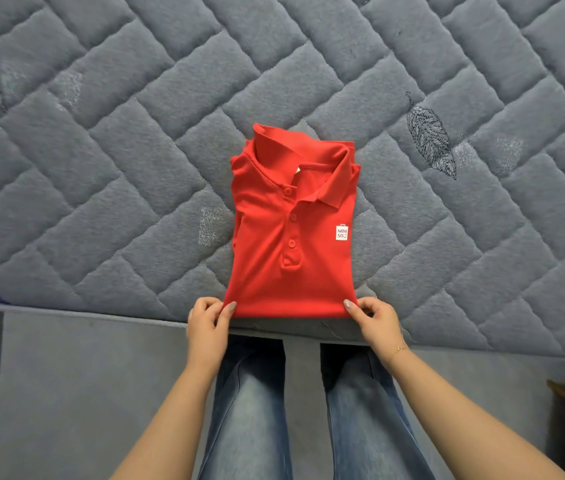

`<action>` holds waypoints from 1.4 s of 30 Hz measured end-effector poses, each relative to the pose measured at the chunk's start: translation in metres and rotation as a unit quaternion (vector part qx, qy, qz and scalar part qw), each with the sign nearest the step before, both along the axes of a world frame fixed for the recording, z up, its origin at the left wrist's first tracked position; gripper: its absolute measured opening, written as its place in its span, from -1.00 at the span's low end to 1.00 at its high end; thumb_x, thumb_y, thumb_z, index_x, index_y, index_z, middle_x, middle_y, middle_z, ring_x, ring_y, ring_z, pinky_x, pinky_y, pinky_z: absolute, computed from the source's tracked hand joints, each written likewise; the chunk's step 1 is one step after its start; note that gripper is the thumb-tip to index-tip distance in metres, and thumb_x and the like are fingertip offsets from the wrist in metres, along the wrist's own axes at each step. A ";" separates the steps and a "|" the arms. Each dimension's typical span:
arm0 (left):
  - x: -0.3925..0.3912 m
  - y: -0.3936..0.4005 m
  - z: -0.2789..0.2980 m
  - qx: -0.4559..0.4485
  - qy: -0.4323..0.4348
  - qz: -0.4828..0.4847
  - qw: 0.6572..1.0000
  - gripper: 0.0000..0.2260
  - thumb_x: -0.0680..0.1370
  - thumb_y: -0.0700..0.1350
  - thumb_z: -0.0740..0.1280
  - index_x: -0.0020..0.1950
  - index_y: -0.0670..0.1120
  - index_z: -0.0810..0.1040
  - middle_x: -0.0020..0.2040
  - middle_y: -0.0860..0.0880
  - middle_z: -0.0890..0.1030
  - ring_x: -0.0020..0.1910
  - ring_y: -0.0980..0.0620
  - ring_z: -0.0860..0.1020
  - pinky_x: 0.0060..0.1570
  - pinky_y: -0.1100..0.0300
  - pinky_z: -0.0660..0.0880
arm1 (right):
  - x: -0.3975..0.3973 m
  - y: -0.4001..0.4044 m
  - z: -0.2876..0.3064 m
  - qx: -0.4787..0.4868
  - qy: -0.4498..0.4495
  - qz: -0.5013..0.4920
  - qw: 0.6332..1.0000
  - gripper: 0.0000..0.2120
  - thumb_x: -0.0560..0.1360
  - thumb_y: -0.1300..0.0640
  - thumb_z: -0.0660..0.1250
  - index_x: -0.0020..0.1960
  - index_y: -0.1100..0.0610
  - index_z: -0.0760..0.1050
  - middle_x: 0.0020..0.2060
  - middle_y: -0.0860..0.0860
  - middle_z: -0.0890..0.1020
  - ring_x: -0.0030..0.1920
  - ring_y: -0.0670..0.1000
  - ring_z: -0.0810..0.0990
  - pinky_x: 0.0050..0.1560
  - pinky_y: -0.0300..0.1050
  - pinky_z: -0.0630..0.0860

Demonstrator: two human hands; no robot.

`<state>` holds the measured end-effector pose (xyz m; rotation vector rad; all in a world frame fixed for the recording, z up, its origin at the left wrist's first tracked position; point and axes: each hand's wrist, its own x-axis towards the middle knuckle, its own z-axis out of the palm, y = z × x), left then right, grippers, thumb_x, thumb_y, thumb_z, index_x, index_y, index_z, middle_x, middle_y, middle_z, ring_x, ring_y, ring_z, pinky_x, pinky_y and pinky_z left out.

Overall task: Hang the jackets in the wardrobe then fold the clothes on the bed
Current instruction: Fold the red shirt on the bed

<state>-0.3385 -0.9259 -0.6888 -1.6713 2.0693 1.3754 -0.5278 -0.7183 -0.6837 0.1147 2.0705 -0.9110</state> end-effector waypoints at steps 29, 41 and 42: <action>-0.140 -0.116 0.002 0.384 0.191 0.250 0.868 -0.75 0.62 0.08 0.25 0.09 -0.05 0.62 -0.06 -0.01 0.67 -0.11 0.08 0.61 -0.03 0.16 0.56 | -0.128 -0.134 -0.005 -0.262 -0.198 -0.284 0.901 -0.76 0.53 0.15 0.38 0.18 0.19 0.55 0.00 0.10 0.70 -0.08 -0.03 0.68 0.02 -0.10 0.62; -0.186 -0.150 -0.015 0.212 0.177 0.191 0.942 -0.92 0.59 -0.10 0.34 -0.09 -0.01 0.61 -0.32 0.12 0.60 -0.37 0.23 0.48 -0.38 0.38 0.39 | -0.169 -0.153 -0.017 -0.156 -0.087 -0.228 0.957 -0.95 0.51 0.15 0.43 -0.09 0.12 0.58 -0.22 0.01 0.65 -0.33 -0.15 0.58 -0.33 -0.31 0.49; -0.188 -0.155 -0.014 0.239 0.189 0.182 0.935 -0.89 0.58 -0.05 0.35 -0.11 -0.01 0.63 -0.29 0.13 0.63 -0.35 0.22 0.51 -0.37 0.39 0.41 | -0.170 -0.153 -0.016 -0.172 -0.097 -0.219 0.956 -0.93 0.51 0.14 0.43 -0.05 0.13 0.60 -0.21 0.00 0.67 -0.29 -0.14 0.61 -0.29 -0.30 0.52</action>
